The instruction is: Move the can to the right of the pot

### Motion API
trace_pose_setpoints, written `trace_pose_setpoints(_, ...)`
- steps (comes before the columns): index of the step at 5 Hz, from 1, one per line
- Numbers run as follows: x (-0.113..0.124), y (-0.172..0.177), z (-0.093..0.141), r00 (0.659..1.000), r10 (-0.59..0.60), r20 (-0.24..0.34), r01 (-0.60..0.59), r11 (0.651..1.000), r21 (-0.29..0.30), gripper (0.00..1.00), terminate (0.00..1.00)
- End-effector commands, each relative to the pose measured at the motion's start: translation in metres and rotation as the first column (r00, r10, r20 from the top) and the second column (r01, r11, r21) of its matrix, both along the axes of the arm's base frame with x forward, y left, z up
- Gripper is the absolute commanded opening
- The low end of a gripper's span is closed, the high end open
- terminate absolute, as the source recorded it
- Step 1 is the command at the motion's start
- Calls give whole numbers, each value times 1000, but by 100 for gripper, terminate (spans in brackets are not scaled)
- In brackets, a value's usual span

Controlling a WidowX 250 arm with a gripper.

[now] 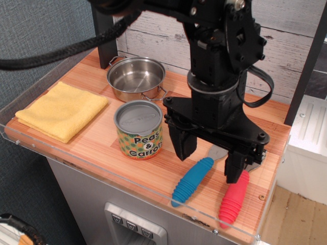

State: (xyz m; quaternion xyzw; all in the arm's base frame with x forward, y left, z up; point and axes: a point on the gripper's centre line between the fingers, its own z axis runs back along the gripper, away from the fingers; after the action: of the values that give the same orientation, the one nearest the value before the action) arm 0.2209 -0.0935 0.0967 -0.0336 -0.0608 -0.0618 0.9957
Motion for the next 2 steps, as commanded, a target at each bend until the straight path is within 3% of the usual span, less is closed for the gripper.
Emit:
trace_pose_setpoints(1,0,0,0,1000,0,0,0,1000,0,100,0)
trace_pose_setpoints(2,-18,25,-18,999,26,-28,-24,998,56,100,0)
